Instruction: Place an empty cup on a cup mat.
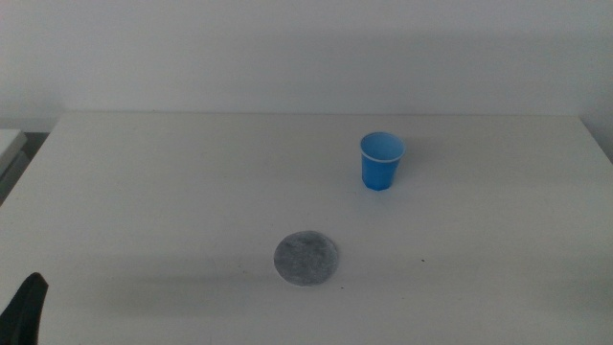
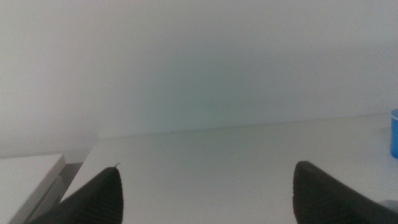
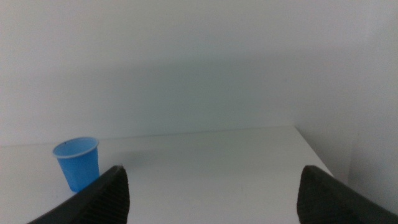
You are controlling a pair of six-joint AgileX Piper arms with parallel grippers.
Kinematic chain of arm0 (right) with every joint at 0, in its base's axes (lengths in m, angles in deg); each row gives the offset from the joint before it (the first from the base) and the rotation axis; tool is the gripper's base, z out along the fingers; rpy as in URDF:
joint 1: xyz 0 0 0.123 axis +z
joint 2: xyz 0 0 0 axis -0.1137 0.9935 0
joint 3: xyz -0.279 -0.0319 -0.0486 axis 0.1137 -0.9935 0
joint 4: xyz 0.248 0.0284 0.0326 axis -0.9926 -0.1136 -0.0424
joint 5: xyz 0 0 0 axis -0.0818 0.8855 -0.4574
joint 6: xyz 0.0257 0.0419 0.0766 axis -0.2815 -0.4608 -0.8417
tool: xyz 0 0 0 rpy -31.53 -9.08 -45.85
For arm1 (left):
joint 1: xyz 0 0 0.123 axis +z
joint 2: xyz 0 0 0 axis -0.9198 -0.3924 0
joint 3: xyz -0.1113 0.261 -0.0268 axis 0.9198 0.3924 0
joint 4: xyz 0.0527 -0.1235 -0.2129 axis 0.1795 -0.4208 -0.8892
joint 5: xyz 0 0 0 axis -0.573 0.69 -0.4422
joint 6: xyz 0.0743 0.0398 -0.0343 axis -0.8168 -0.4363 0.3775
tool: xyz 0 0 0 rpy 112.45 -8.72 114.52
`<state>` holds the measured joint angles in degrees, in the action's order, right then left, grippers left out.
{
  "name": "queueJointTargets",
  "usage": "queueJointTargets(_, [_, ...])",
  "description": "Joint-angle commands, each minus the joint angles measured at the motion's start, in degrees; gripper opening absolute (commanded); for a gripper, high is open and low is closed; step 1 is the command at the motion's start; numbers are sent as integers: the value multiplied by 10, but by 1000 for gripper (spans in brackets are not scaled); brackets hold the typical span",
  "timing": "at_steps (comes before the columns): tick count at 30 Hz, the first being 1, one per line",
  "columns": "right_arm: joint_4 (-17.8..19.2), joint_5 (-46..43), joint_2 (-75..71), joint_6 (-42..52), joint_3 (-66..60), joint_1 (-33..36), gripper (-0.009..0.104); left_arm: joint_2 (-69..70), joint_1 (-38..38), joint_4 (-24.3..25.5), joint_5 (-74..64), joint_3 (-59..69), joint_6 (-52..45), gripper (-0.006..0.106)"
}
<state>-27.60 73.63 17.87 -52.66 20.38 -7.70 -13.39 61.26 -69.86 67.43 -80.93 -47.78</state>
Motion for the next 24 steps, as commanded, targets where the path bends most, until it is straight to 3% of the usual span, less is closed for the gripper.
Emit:
queueJointTargets(1, [-1,16,-3,0,-2,-5,93,2,-1,-3,3,0,2,94])
queueJointTargets(10, [-16,85,99,6,124,-5,93,2,-1,-3,3,0,2,94])
queueJointTargets(19, [-33,406,339,6,372,-5,93,2,-1,-3,3,0,2,94])
queueJointTargets(24, [-47,441,410,4,434,-5,93,2,-1,-3,3,0,2,94])
